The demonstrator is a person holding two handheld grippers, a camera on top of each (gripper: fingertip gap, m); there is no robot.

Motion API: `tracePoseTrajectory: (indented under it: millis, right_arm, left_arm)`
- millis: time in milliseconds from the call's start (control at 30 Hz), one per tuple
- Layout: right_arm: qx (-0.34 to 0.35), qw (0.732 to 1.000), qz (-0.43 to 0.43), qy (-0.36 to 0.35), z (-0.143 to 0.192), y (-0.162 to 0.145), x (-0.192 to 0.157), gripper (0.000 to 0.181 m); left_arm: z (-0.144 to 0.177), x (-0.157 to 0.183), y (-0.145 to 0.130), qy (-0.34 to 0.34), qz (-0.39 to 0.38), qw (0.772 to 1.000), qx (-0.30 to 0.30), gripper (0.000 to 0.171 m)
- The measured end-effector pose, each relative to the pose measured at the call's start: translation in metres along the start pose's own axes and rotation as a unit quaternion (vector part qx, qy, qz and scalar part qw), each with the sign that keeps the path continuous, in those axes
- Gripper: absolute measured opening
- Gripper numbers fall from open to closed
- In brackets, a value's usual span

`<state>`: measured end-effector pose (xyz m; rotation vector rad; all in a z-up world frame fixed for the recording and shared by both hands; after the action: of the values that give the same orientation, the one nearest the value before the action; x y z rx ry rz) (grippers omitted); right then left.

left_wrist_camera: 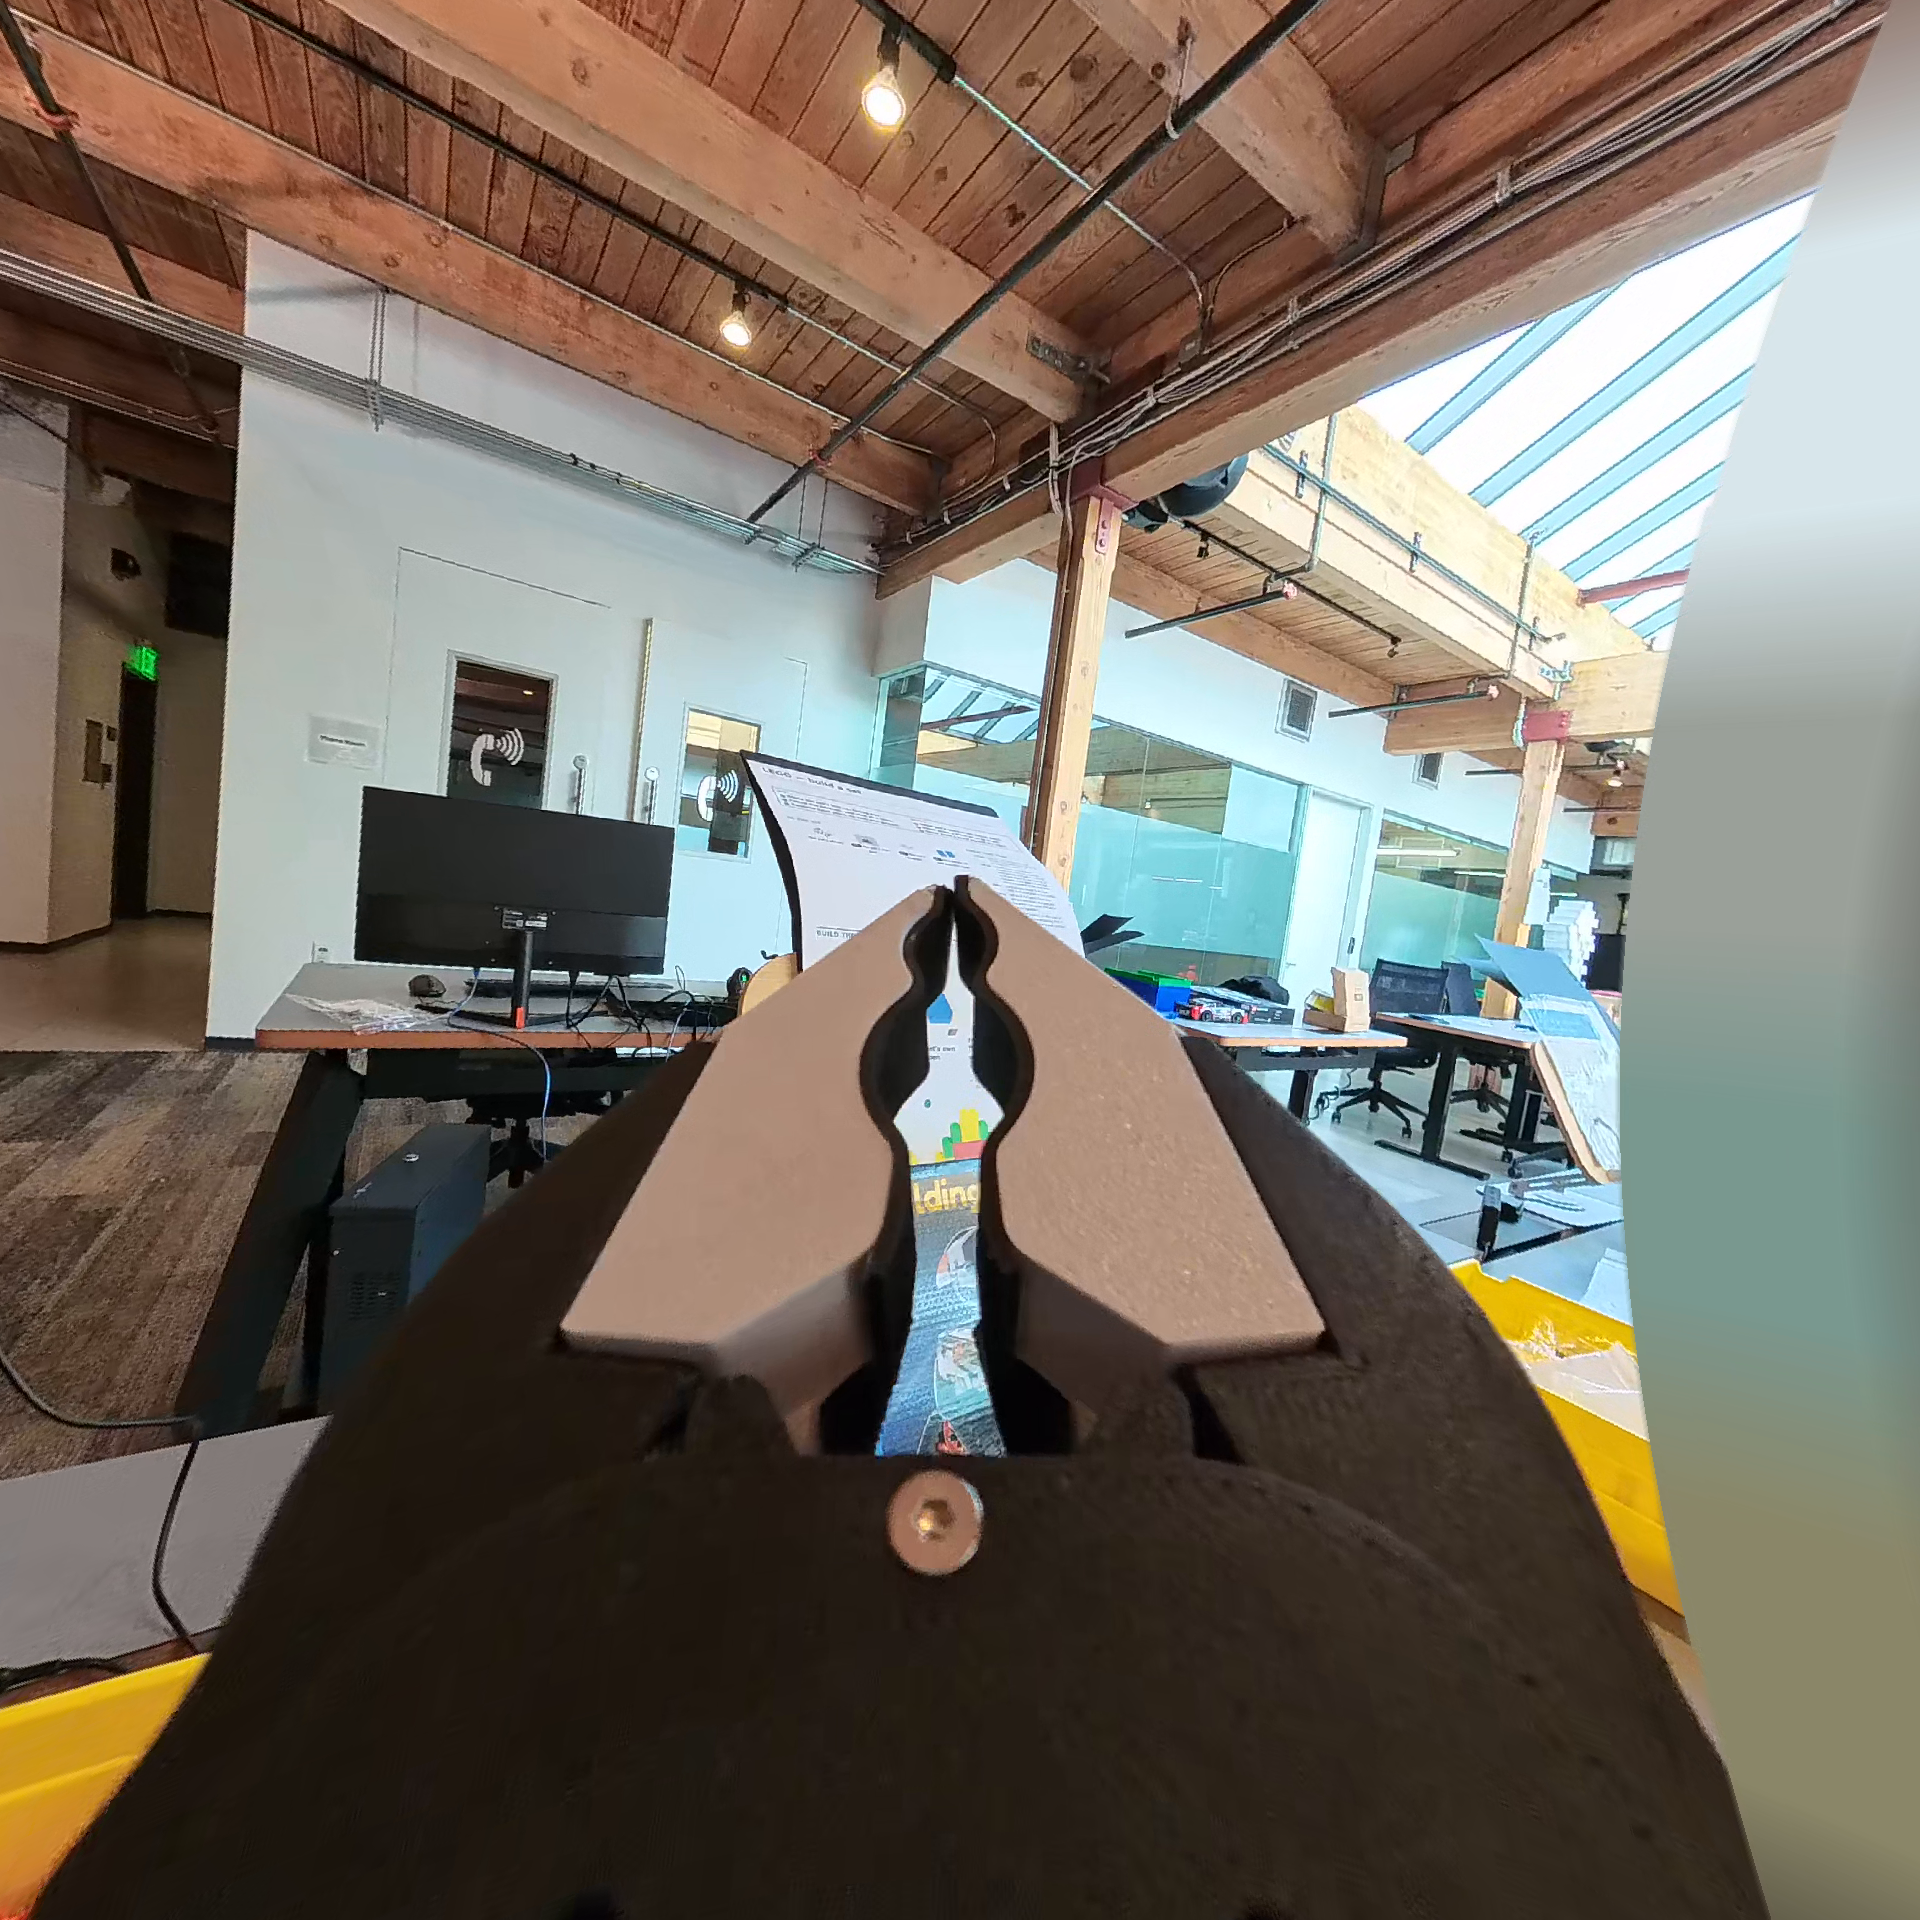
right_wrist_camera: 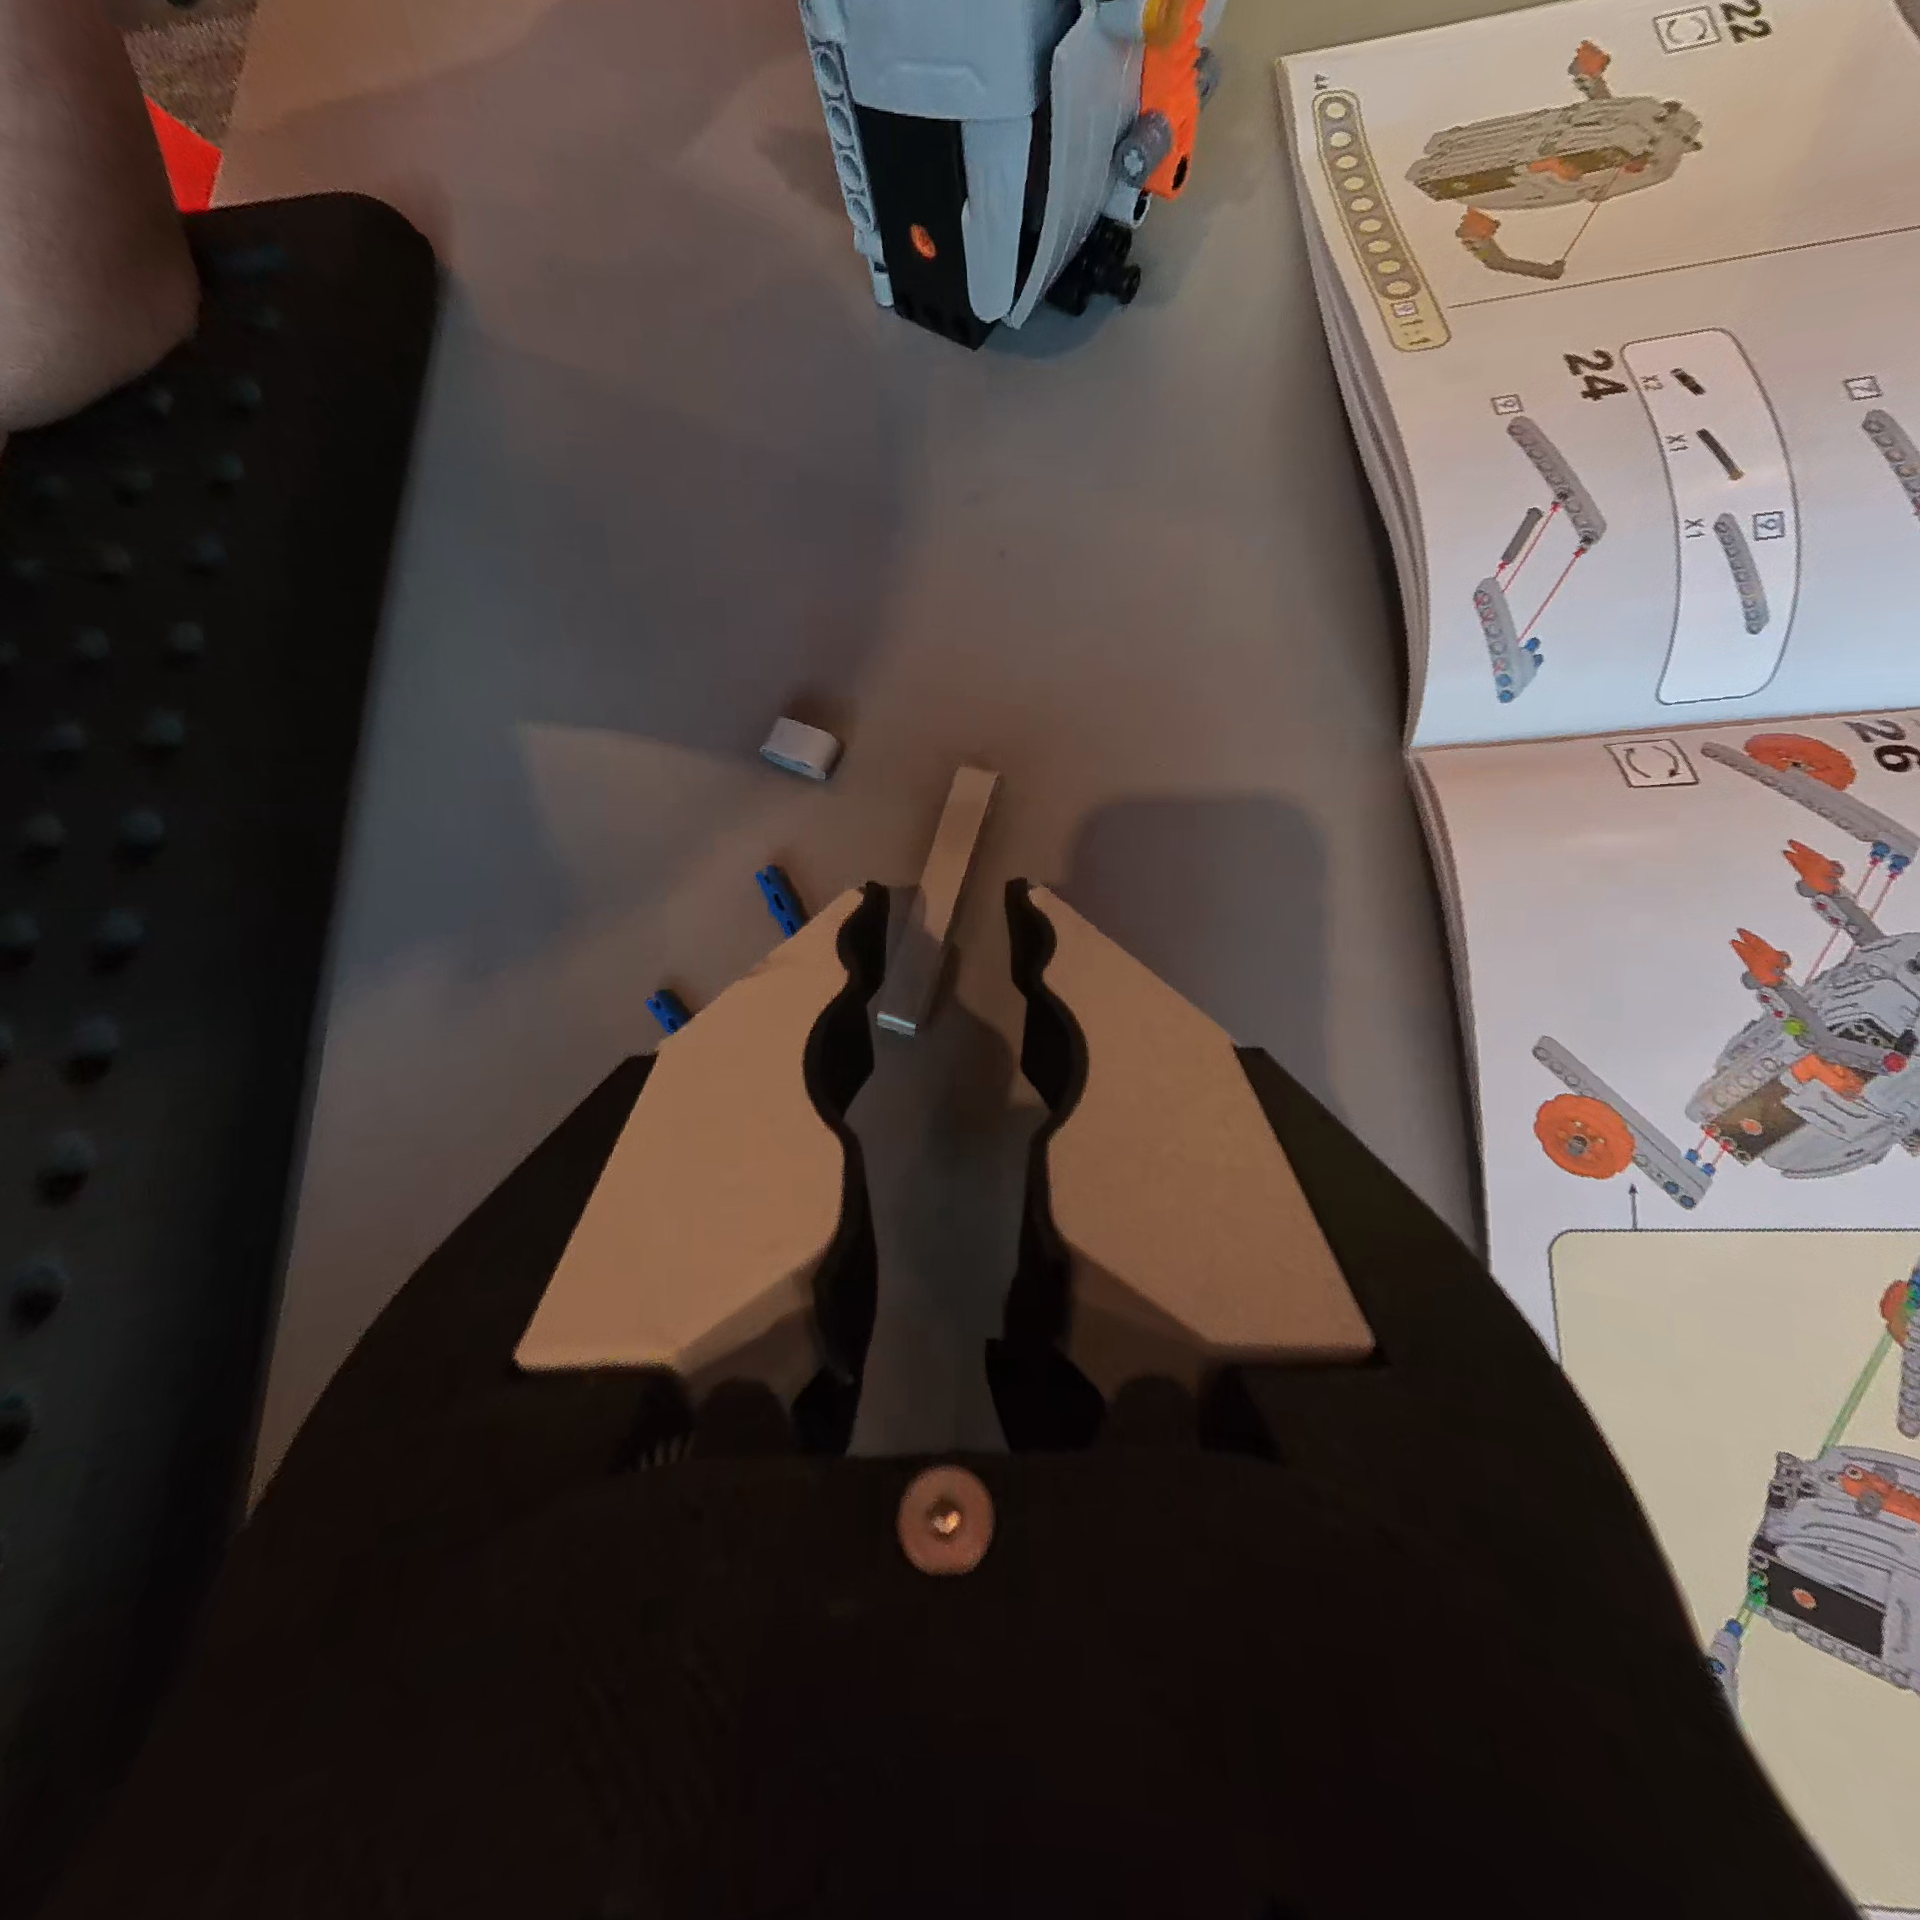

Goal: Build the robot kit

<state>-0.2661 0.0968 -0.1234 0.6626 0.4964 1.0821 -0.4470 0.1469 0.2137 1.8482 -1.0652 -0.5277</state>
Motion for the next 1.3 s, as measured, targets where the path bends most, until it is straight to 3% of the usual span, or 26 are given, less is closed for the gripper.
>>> tracePoseTrajectory:
  millis: [233,367,467,600,733,800,900,1000,1167,1300]
  right_arm:
    - [-0.028,0.999,0.018,-0.001,-0.003,-0.002,-0.006,0.023]
    - [-0.023,1.0,0.01,-0.001,-0.003,-0.002,-0.003,0.007]
    - [0.016,0.999,-0.028,0.006,0.002,0.001,0.006,0.007]
    - [0.12,0.987,-0.107,-0.007,0.025,0.012,0.032,0.007]
    - [0.145,0.982,-0.073,-0.092,0.041,0.007,0.053,0.007]
    - [0.146,0.983,-0.068,-0.085,0.042,0.009,0.05,0.007]
    - [0.21,0.963,-0.165,0.036,0.049,0.024,0.039,0.007]
    - [0.243,0.906,-0.281,0.205,0.058,0.03,0.032,0.007]
    - [0.257,0.855,-0.362,0.267,0.059,0.017,0.045,0.007]
    - [0.258,0.828,-0.395,0.302,0.056,0.009,0.05,0.006]
  left_arm:
    - [0.0,0.002,0.001,-0.009,0.006,1.0,0.002,0.0]
    - [0.0,0.003,0.002,-0.01,0.005,1.0,0.004,0.0]
    - [0.0,0.003,0.002,-0.012,0.006,1.0,0.004,0.0]
    - [0.0,0.003,0.002,-0.017,0.013,1.0,0.006,0.0]
    - [0.002,0.003,0.004,-0.017,0.014,1.0,0.011,0.0]
    - [0.003,0.002,0.005,-0.017,0.015,1.0,0.014,0.0]
    - [0.004,0.002,0.007,-0.018,0.017,1.0,0.018,0.0]
    - [0.005,0.002,0.006,-0.017,0.015,1.0,0.015,0.0]
    - [0.003,0.0,0.002,-0.024,0.009,1.0,-0.003,0.0]
    - [-0.006,-0.002,-0.029,-0.082,-0.02,0.987,-0.136,0.0]
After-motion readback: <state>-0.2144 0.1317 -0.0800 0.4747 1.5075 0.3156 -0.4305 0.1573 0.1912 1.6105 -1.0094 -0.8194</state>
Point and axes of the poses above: each gripper's, where its closed fingertips meet, z back along the fingers, y out of its top, x = y × z across the jaws, the point moved 5 cm from there along z, back along the fingers, and after that the axes turned 6 degrees about -y, right-handed, at the moved point
